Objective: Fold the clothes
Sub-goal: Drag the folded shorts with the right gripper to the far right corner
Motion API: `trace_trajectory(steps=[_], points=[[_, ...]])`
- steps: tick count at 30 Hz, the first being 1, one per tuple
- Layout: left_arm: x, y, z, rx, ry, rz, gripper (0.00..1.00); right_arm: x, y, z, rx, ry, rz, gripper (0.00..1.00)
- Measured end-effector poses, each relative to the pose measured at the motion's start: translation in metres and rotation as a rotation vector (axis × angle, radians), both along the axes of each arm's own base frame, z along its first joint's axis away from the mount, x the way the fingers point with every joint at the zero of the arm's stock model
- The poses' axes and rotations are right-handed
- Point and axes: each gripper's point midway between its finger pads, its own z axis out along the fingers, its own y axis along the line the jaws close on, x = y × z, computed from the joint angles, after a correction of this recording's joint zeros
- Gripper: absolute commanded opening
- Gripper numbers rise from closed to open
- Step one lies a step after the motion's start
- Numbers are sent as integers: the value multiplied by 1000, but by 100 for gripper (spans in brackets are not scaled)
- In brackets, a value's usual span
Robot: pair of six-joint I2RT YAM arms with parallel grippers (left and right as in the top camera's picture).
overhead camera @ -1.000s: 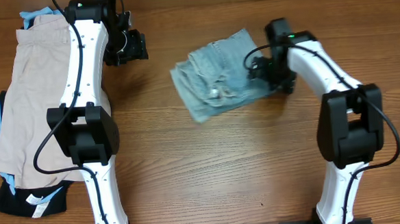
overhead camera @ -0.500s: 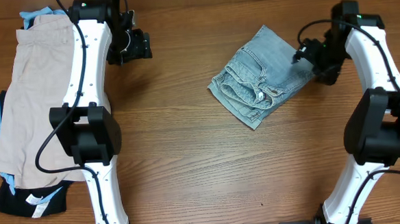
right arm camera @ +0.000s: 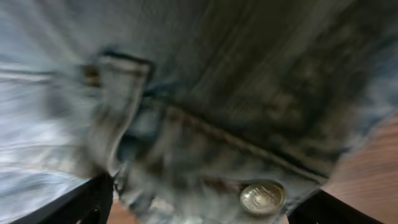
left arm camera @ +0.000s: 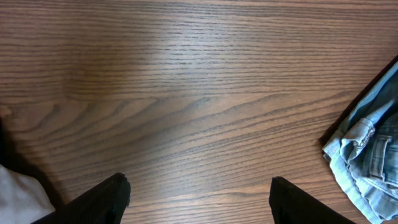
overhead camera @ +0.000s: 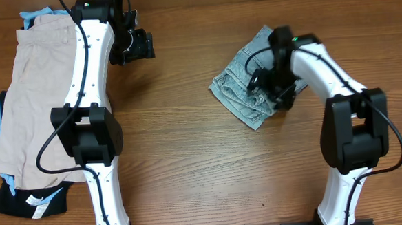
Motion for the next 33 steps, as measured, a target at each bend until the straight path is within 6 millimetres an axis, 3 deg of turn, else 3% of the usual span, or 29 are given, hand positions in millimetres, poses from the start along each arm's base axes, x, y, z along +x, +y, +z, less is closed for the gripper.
trace_trajectory(steps=[5,9,13,16,19,23,26,29,33], points=[[0,0,0,0,0,0,75,-21,-5,-26,-57,42,-28,89],[0,0,0,0,0,0,75,-27,-16,-27,-95,31,-57,89],[1,0,0,-1,-3,0,75,-22,-43,-27,-142,14,-119,86],[1,0,0,0,-4,0,75,-4,-83,-27,-185,-44,-215,86],[1,0,0,0,-4,0,75,8,-138,-26,-229,-87,-349,86],[1,0,0,-1,-4,0,76,-3,-195,-21,-231,-55,-484,91],[1,0,0,0,-4,0,75,-11,-222,-15,-152,-34,-542,91],[1,0,0,0,-4,0,75,-6,-228,-6,-48,-68,-555,91],[1,0,0,-1,-4,0,75,5,-215,10,54,-124,-527,91]])
